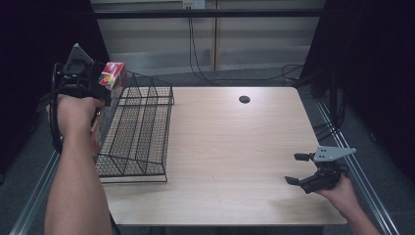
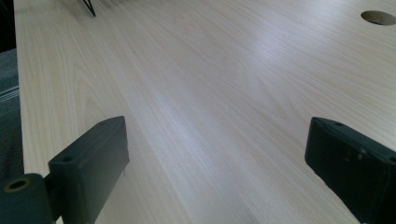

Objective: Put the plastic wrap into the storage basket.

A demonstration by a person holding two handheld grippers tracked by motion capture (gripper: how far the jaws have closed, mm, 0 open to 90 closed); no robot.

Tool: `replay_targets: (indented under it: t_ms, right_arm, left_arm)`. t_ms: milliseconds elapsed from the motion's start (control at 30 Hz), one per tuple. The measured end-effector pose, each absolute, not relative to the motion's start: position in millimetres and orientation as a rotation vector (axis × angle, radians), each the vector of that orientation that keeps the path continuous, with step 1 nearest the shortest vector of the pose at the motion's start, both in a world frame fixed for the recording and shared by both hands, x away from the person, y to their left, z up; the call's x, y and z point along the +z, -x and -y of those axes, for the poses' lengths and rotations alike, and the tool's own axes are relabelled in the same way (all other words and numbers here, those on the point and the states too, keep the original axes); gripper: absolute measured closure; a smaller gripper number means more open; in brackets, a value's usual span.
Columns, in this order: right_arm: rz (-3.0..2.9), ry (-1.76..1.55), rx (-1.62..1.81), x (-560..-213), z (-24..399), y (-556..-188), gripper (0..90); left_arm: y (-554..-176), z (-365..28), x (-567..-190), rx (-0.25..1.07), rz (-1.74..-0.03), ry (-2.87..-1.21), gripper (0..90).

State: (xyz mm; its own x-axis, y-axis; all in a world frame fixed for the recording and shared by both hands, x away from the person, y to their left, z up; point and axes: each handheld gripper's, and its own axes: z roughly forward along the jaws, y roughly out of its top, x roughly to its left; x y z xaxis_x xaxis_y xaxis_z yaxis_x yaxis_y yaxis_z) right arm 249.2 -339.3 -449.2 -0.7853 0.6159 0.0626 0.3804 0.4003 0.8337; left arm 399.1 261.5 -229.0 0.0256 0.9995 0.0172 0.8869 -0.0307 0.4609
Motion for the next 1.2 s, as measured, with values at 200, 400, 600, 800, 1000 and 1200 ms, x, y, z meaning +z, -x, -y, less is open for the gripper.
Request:
replay_targets:
  t_ms: [200, 400, 600, 800, 1000, 1200]
  right_arm:
    - [-2.403, -0.877, 1.33, -449, 339, -249, 6.2]
    - [-2.403, -0.873, 1.333, -449, 340, -249, 6.2]
    - [-2.402, -0.873, 1.335, -449, 340, -249, 6.2]
    - [-2.402, -0.873, 1.344, -448, 339, -249, 6.2]
    - [-2.402, -0.874, 1.344, -448, 339, -249, 6.1]
    - [-2.401, -0.871, 1.343, -448, 339, -249, 6.1]
  left_arm:
    - [-399, -264, -236, 0.469, -1.953, -1.986, 44.8]
    - [-399, -266, -242, 0.471, -1.965, -1.987, 44.8]
    - [-397, -268, -249, 0.448, -1.976, -1.988, 44.7]
    - [-397, -269, -254, 0.434, -1.991, -1.991, 44.5]
    - [-397, -271, -259, 0.422, -2.001, -1.996, 44.4]
    - [-396, -272, -264, 0.41, -2.02, -1.992, 44.3]
